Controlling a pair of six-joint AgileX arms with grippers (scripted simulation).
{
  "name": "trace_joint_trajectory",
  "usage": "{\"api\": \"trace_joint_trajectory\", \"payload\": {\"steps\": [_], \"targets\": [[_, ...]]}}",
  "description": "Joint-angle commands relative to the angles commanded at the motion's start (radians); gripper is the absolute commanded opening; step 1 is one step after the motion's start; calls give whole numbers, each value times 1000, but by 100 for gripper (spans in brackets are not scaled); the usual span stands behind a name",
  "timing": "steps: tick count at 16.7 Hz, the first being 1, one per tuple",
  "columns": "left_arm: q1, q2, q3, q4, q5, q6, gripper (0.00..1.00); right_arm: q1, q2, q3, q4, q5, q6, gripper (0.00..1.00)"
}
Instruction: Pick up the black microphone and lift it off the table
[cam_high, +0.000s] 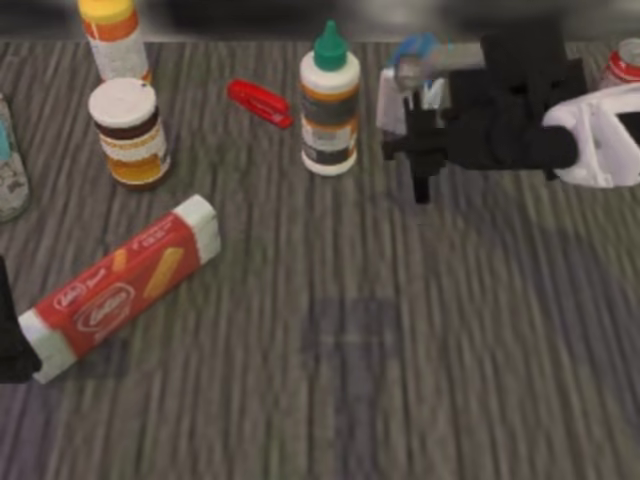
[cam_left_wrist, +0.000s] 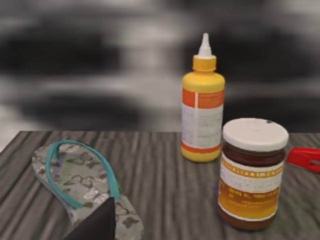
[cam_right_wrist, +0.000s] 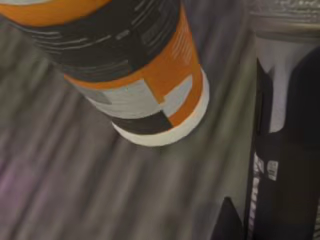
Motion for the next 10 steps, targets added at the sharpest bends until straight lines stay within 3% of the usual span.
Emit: {"api": "trace_joint_trajectory", "payload": {"steps": [6,10], "targets": [[0,0,0,0,0,0,100,-6,-130,-166,528,-144,-123,0],[0,0,0,0,0,0,100,-10,-208,-225,715,-205,-181,0]]}}
